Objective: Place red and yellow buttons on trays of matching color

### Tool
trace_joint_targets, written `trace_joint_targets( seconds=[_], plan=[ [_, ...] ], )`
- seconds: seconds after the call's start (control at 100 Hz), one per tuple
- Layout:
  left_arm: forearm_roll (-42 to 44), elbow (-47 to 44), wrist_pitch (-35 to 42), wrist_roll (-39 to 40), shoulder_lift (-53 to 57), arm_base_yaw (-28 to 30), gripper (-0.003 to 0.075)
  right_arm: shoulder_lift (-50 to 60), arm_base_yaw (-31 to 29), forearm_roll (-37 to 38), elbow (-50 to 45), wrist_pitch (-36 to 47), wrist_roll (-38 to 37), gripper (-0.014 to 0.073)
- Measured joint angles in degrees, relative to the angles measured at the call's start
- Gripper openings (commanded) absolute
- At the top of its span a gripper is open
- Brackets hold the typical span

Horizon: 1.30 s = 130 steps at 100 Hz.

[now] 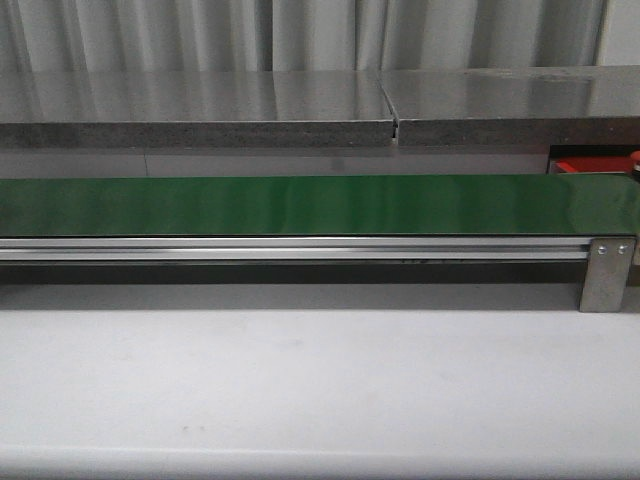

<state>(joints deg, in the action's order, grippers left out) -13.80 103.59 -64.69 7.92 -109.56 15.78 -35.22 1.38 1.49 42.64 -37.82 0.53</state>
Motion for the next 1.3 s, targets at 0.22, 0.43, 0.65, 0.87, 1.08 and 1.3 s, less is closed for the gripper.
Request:
trace_joint_targets(
  seconds=[0.22,0.43,0.65,0.87,1.08,1.3],
  plan=[
    [0.93,3.26,-1.15,0.0,0.35,3.17,0.0533,0.0,0.0,0.0,0.0,0.0,0.0,-0.0118],
    [1.38,3.29,-1.74,0.0,-0.86,9.43,0.0533,0.0,0.0,0.0,0.0,0.0,0.0,-0.0118],
    [1.73,3.29,-1.74,-0.12,-4.03,13.78,0.0533,0.0,0.0,0.0,0.0,0.0,0.0,-0.0118],
    [3.74,3.29,-0.71,-0.22,-8.39,15.19,0.0533,0.0,0.0,0.0,0.0,0.0,0.0,-0.0118],
    [3.76,3.29,3.85,-0.22,-12.76,15.16,0.0533,0.0,0.0,0.0,0.0,0.0,0.0,-0.0118],
    [3.68,3.29,9.5,-0.32,-17.04,15.16,0.0533,0.0,0.0,0.0,0.0,0.0,0.0,-0.0118]
  ],
)
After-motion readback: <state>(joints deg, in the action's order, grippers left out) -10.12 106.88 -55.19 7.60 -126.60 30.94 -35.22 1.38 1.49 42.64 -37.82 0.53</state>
